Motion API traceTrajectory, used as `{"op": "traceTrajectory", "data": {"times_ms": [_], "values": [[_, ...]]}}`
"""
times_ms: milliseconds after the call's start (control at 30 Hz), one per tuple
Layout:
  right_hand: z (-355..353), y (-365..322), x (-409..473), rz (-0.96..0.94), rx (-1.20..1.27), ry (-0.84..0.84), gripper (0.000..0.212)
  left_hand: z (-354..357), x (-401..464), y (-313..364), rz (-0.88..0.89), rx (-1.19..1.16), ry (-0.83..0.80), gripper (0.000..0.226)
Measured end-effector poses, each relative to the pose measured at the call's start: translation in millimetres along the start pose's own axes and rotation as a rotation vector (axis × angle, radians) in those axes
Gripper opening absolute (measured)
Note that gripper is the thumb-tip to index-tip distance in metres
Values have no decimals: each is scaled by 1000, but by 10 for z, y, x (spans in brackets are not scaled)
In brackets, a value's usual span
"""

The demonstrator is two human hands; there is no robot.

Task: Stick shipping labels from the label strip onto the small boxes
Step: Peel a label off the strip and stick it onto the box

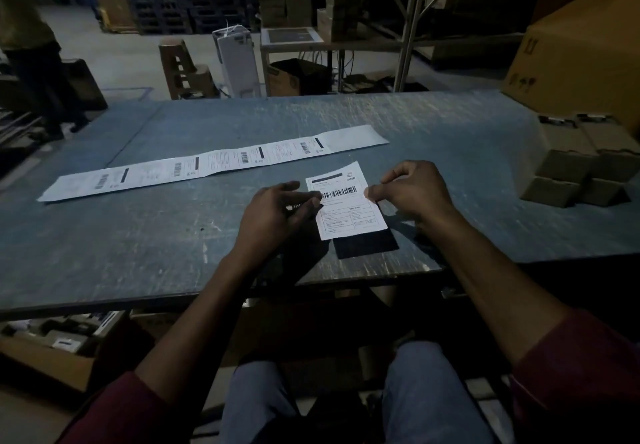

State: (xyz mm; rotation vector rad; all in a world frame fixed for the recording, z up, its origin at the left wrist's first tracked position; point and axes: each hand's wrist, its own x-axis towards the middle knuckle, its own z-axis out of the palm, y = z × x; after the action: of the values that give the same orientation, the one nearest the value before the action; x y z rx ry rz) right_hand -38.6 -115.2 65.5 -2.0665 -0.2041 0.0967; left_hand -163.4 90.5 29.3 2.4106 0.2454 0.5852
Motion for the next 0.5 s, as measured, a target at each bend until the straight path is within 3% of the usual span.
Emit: {"op": "traceTrajectory", "data": {"times_ms": [133, 267, 500], "values": [[23, 4, -26, -26, -26, 4, 29, -1, -4, -14, 24, -38, -12, 40], [-15, 34, 28, 58, 102, -106, 22, -3, 5, -35, 10, -89, -18, 40], [-32, -23, 82, 30, -48, -143, 35, 5, 7, -49, 19, -91, -1, 34]]}}
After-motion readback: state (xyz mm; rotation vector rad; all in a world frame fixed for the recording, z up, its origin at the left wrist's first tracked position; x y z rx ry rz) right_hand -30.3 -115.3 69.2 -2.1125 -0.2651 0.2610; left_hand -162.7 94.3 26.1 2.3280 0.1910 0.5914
